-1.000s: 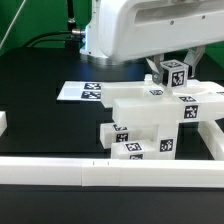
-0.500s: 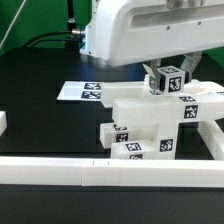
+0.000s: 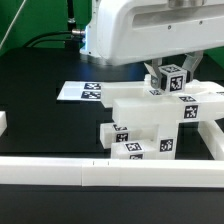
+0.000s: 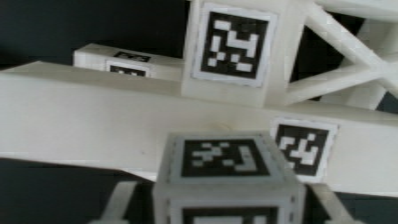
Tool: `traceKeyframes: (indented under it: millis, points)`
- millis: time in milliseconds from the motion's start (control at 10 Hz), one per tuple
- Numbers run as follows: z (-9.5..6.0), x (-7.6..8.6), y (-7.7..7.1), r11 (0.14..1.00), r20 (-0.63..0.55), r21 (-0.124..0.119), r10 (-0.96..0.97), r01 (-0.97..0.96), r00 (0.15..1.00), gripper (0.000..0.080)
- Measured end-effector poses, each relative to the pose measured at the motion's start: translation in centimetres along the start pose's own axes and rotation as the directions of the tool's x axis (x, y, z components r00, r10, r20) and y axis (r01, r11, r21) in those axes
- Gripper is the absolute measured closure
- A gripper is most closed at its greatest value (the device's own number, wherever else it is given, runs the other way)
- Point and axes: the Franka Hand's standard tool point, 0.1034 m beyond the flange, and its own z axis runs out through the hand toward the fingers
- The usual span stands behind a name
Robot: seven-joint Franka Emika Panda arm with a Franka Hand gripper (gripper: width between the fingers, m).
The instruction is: Assemble chair
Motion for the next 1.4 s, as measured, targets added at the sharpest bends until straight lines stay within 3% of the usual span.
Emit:
traceKeyframes:
  millis: [1400]
  points:
    - [1.1, -0.3, 0.1, 1.0, 0.0, -0.003, 0.01, -0.01, 1.0, 0.0525]
